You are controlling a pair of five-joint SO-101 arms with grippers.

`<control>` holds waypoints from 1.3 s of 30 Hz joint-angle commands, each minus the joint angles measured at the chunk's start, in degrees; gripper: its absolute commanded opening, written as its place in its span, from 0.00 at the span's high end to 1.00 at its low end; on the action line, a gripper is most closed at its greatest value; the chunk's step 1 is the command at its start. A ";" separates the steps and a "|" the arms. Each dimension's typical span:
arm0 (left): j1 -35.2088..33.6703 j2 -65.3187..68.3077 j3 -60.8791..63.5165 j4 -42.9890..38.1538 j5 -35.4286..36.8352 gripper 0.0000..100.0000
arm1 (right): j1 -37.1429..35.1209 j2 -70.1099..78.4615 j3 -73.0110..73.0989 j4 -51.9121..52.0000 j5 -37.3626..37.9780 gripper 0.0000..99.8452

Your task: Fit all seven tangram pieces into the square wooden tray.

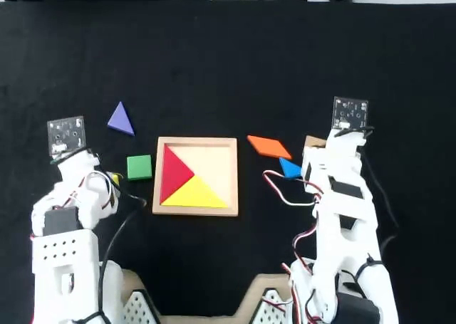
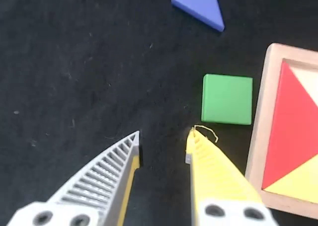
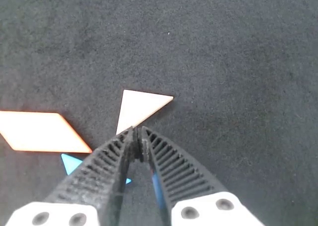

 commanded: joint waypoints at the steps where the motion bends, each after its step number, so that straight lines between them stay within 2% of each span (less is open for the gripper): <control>1: -0.57 -0.62 3.47 -6.33 2.11 0.84 | -0.70 -1.10 -0.48 -1.05 0.26 0.99; 5: -0.48 -0.62 5.32 -9.58 2.20 0.84 | -0.70 -1.27 -0.48 -0.70 0.18 0.99; 8: 2.77 -0.62 6.81 -9.85 2.20 0.84 | -0.70 -1.54 -0.40 -0.62 0.00 0.98; 11: 7.25 -0.62 7.78 -9.93 1.85 0.84 | -0.62 -1.54 -0.40 -0.53 -0.09 0.92; 14: 7.52 -0.62 8.22 -10.99 1.76 0.84 | -0.62 -1.54 -0.84 0.79 0.09 0.84; 17: 7.52 -0.62 9.63 -13.36 1.76 0.84 | -0.70 -1.54 -1.80 2.55 0.00 0.79; 25: 7.52 -0.62 10.07 -14.24 1.76 0.84 | -0.70 -1.45 -1.98 3.34 0.35 0.79; 31: 7.52 -0.62 10.07 -14.24 1.76 0.84 | -3.34 -0.04 -7.69 14.86 0.00 0.79; 39: 7.69 -0.62 10.07 -14.24 1.76 0.84 | -4.31 6.29 -10.33 13.89 3.08 0.79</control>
